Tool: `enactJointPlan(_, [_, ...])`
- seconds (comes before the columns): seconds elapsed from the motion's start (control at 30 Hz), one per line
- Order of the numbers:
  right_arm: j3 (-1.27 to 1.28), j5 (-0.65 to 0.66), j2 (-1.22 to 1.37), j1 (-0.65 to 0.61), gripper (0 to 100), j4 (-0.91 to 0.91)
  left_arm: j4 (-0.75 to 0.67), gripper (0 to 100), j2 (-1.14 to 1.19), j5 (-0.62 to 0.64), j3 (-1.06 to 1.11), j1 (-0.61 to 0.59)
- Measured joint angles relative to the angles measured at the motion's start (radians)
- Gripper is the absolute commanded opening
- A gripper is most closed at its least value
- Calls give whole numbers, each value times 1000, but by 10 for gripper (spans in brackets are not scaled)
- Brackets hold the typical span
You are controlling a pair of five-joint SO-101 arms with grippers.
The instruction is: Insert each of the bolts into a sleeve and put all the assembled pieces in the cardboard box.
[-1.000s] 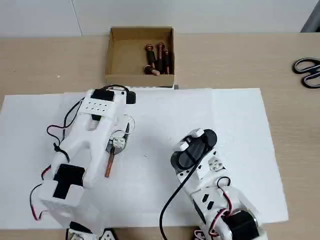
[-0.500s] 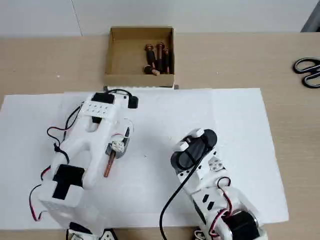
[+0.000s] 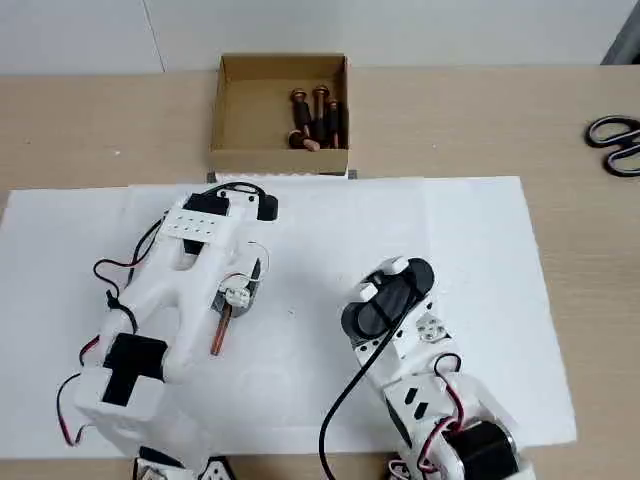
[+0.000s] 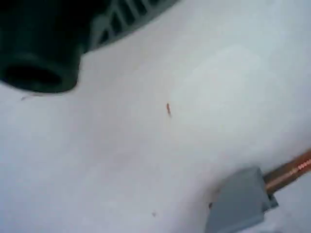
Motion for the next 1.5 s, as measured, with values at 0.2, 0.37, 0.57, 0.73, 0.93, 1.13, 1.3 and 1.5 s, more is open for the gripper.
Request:
enactJointPlan(0.2, [0,0,0,2,4,-18,37,5,0,0,-34,2])
enactJointPlan(0.37, [0,0,0,0,4,-18,189,5,-64,0,-153,-5])
enactJointPlan(0.57, [-2,0,0,0,4,-18,250,5,-285,63,-315,-5])
enactJointPlan(0.73, [-2,0,0,0,4,-18,256,5,-440,89,-339,-5])
enactJointPlan(0.93, [-2,0,0,0,4,-18,259,5,-545,166,-339,-5])
enactJointPlan(1.13, [-44,0,-3,-126,4,2,209,5,-743,241,-339,-5])
enactJointPlan(1.3, [-44,0,-3,-195,4,2,57,5,-987,341,-195,-5])
enactJointPlan(1.5, [-43,0,-3,-219,4,-48,-189,5,-1358,459,213,-5])
